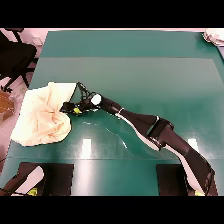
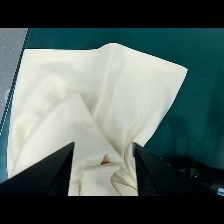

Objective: Fold the shirts.

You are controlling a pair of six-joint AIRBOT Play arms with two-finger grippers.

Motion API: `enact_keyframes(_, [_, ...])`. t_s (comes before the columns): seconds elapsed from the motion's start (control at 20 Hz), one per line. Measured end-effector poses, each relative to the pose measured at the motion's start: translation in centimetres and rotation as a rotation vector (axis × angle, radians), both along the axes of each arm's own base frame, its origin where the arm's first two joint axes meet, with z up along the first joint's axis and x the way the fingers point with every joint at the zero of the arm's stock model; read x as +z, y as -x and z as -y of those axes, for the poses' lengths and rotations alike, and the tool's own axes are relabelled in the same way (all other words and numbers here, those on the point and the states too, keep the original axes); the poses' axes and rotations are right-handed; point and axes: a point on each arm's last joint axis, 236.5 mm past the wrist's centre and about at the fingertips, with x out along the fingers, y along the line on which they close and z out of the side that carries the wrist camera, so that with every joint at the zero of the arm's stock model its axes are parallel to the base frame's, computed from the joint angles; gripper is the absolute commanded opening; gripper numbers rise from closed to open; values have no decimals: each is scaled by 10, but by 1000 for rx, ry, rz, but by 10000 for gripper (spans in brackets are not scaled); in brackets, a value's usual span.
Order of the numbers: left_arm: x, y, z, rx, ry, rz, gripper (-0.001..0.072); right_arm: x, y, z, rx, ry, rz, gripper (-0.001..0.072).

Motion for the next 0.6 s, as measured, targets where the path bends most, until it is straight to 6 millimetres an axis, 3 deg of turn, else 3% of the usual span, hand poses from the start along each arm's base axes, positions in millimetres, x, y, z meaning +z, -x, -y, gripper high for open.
enact_keyframes(0.25, [0,0,0,0,1,0,438,-8,23,16,125,42,-68,488])
enact_keyframes(0.3, [0,0,0,0,1,0,438,-10,27,20,148,54,-72,459])
enact_keyframes(0.35, [0,0,0,0,1,0,438,-12,30,22,166,64,-73,411])
enact_keyframes(0.45, [0,0,1,-1,2,-3,438,-14,40,22,201,79,-72,229])
enact_keyframes(0.55, [-1,1,1,-2,4,-6,438,-16,53,20,238,85,-68,193])
enact_keyframes(0.6, [-1,1,1,-2,5,-7,437,-16,58,18,251,87,-65,139])
